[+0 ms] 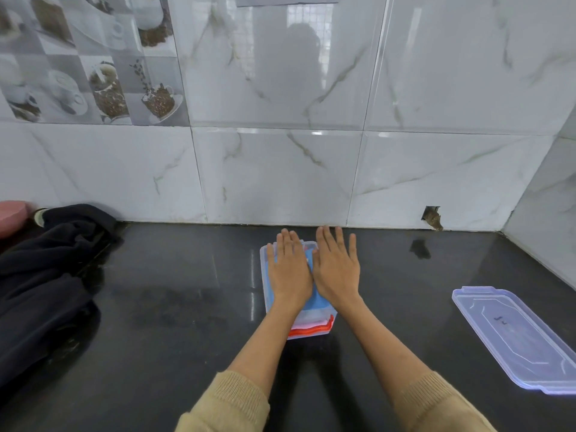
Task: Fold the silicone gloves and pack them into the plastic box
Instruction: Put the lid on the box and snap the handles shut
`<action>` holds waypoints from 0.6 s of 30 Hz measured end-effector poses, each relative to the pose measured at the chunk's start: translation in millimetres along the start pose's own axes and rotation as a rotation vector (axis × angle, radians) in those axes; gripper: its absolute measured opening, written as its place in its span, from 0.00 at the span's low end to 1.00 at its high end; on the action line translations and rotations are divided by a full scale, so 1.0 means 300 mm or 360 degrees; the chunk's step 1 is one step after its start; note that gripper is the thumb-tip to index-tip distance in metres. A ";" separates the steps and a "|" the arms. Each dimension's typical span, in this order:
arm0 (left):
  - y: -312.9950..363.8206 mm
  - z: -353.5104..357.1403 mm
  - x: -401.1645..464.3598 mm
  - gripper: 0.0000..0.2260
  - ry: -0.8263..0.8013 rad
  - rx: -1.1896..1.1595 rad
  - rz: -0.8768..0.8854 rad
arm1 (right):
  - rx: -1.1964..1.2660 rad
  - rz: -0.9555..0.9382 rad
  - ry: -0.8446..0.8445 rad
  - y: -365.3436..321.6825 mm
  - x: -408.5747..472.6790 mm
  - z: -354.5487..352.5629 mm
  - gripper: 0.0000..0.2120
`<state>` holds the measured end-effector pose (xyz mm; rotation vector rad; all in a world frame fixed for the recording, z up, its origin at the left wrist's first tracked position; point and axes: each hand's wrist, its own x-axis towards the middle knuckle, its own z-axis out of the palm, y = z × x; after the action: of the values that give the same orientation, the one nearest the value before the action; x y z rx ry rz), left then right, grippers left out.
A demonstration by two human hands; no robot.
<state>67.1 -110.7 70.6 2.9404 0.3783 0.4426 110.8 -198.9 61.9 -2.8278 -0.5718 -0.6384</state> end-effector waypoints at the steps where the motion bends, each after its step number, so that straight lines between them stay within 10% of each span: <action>1: 0.028 -0.002 0.005 0.26 0.0013 -0.0010 0.0046 | 0.0039 0.0081 0.0009 0.025 -0.006 -0.006 0.25; 18: 0.662 0.219 -0.204 0.26 -0.0375 -0.0153 0.0880 | -0.0200 0.1154 -0.0233 0.617 -0.442 -0.118 0.26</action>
<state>75.4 -324.1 27.2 2.9188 -0.4806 0.1568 62.4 -419.7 16.7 -2.9010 0.4891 -0.3296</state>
